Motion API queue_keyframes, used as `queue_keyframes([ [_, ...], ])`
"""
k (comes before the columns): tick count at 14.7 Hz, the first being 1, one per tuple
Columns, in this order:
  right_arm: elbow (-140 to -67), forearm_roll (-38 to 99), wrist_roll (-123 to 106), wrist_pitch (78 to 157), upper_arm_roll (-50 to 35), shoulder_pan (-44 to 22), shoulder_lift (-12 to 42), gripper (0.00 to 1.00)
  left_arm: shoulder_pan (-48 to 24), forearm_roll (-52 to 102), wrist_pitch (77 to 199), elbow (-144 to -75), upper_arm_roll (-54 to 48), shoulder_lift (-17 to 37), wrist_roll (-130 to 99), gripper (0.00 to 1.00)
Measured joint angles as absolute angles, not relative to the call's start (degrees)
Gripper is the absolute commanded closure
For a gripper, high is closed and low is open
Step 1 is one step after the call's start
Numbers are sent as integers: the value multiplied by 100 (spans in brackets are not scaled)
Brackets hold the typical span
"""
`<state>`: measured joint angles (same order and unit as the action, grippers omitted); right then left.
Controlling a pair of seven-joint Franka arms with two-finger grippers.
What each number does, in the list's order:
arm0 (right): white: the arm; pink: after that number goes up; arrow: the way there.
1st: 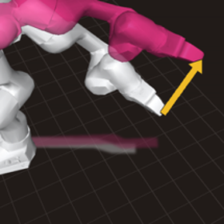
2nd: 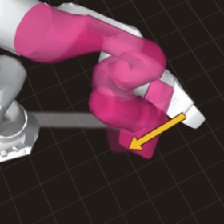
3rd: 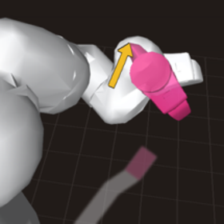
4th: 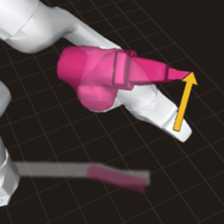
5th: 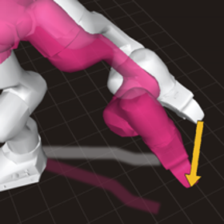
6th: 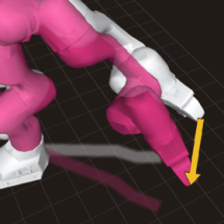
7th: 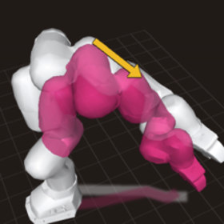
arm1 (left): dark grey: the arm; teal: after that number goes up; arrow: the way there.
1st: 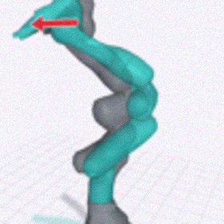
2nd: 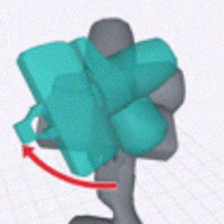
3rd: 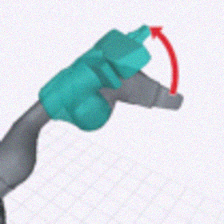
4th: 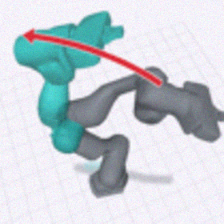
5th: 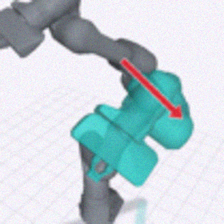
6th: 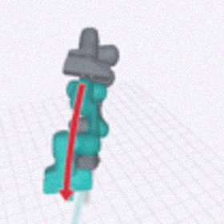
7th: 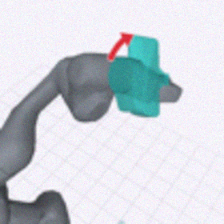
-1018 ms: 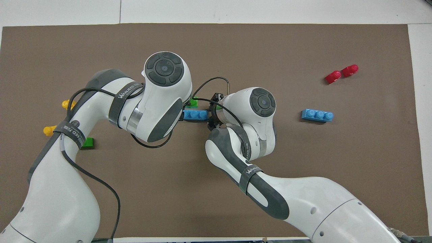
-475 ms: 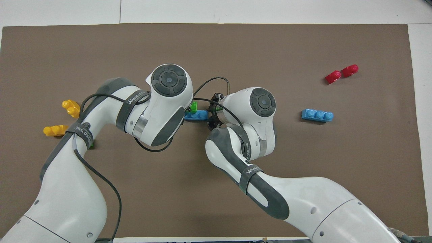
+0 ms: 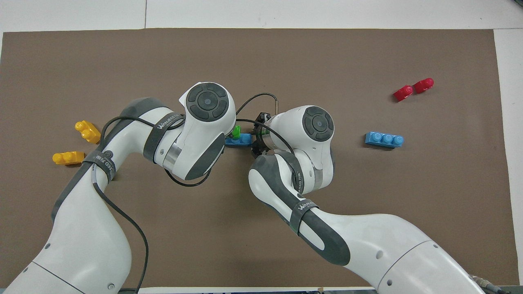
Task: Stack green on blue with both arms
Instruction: 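Press the green brick onto the blue brick with the left gripper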
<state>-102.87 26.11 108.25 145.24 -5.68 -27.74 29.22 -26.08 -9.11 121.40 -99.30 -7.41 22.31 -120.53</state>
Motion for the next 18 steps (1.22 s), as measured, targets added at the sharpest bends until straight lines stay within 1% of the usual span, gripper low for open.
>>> queue_keyframes([
  [8,-10288,2611,10825,14526,-568,-2773,2922,100,-2679,-965,12130,-10095,-727,2161,-12054,100],
  [15,-10292,2611,10825,14529,-568,-2774,2920,100,-2677,-1034,12855,-10620,-687,2033,-12167,100],
  [16,-10292,2611,10825,14529,-569,-2774,2920,100,-2677,-1044,12874,-10635,-687,2025,-12174,90],
  [17,-10292,2611,10825,14529,-568,-2774,2920,93,-2677,-1050,12880,-10638,-688,2023,-12175,1],
  [18,-10292,2611,10825,14529,-568,-2774,2920,50,-2677,-1052,12880,-10639,-688,2021,-12175,0],
])
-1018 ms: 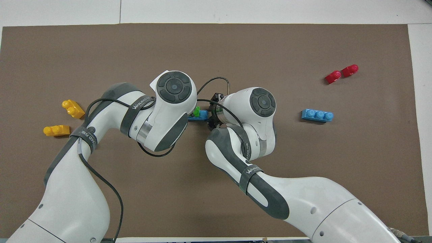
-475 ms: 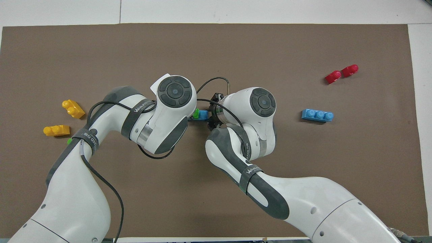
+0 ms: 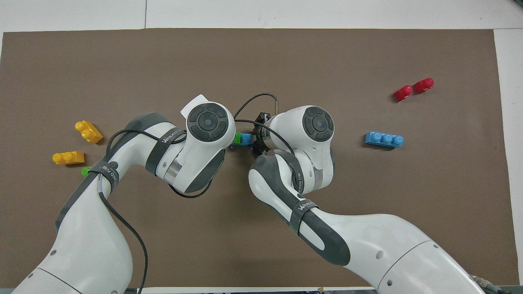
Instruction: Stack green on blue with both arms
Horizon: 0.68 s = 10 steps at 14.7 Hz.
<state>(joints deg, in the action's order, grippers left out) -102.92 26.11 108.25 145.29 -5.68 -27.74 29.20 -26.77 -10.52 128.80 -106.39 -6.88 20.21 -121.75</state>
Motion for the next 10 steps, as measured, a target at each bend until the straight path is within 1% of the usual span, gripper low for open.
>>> queue_keyframes([
  [1,-10292,2611,10825,14529,-568,-2774,2920,29,-2677,-1052,12878,-10646,-694,2018,-12172,0],
  [2,-10296,2611,10825,14529,-564,-2773,2922,12,-2678,-1052,12877,-10660,-704,2005,-12163,0],
  [4,-10319,2611,10825,14531,-554,-2771,2928,5,-2672,-1053,12858,-10667,-698,1910,-12097,0],
  [5,-10327,2611,10825,14532,-553,-2771,2929,3,-2661,-1053,12809,-10673,-686,1822,-12026,0],
  [10,-10324,2611,10825,14549,-553,-2770,2929,0,-2526,-1057,12235,-10687,-646,1311,-10998,0],
])
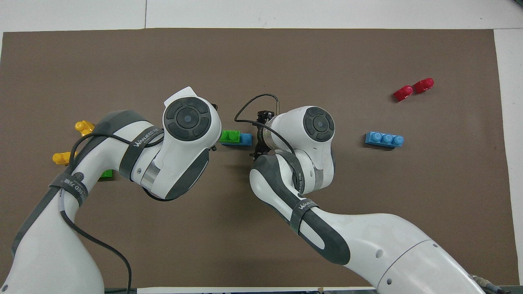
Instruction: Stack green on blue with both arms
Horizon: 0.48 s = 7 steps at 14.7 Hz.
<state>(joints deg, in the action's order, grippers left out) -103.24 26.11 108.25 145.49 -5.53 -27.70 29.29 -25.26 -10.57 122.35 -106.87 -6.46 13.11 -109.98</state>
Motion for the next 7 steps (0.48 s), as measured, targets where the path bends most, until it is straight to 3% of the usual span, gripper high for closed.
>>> queue_keyframes([
  [4,-10246,2611,10825,14471,-527,-2630,2867,0,-1967,-1057,12006,-10687,-639,854,-9485,0],
  [7,-10102,2611,10825,13981,-514,-2163,2622,0,-1494,-1042,11747,-10670,-626,613,-7843,0],
])
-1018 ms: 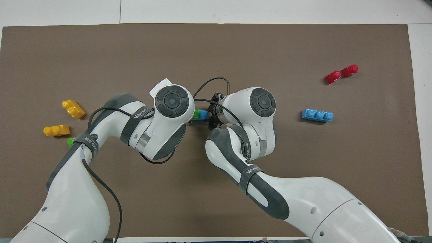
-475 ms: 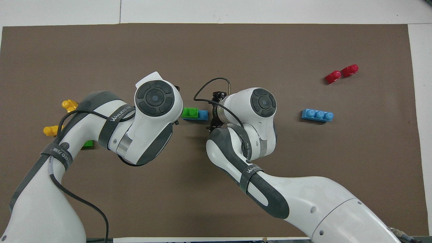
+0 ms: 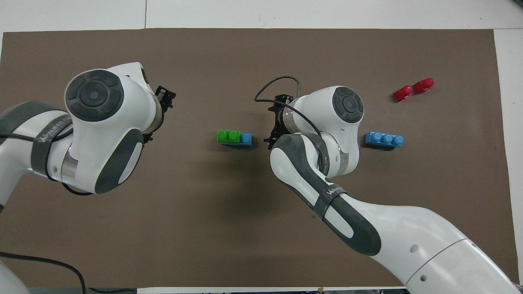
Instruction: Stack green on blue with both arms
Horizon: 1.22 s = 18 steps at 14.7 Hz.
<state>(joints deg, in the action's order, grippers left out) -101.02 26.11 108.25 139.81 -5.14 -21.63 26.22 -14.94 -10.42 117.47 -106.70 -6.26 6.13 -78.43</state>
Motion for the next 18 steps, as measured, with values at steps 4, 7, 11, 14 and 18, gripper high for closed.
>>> queue_keyframes([
  [4,-9984,2610,10327,13350,-507,-1592,2023,0,-787,-632,11495,-10605,-611,354,-5551,0],
  [7,-9976,2606,9085,12887,-491,-1218,1584,0,-351,-471,11010,-10594,-596,8,-3784,0],
  [11,-9973,2575,6653,11991,-470,-595,1042,0,-93,-330,10472,-10592,-571,-386,-2075,0],
  [14,-9971,2079,4716,11425,-456,-159,730,0,-77,-312,10145,-10593,-531,-495,-1196,0],
  [18,-9939,1254,2259,10791,-444,238,289,0,-71,-196,9952,-10585,-438,-584,-959,0],
])
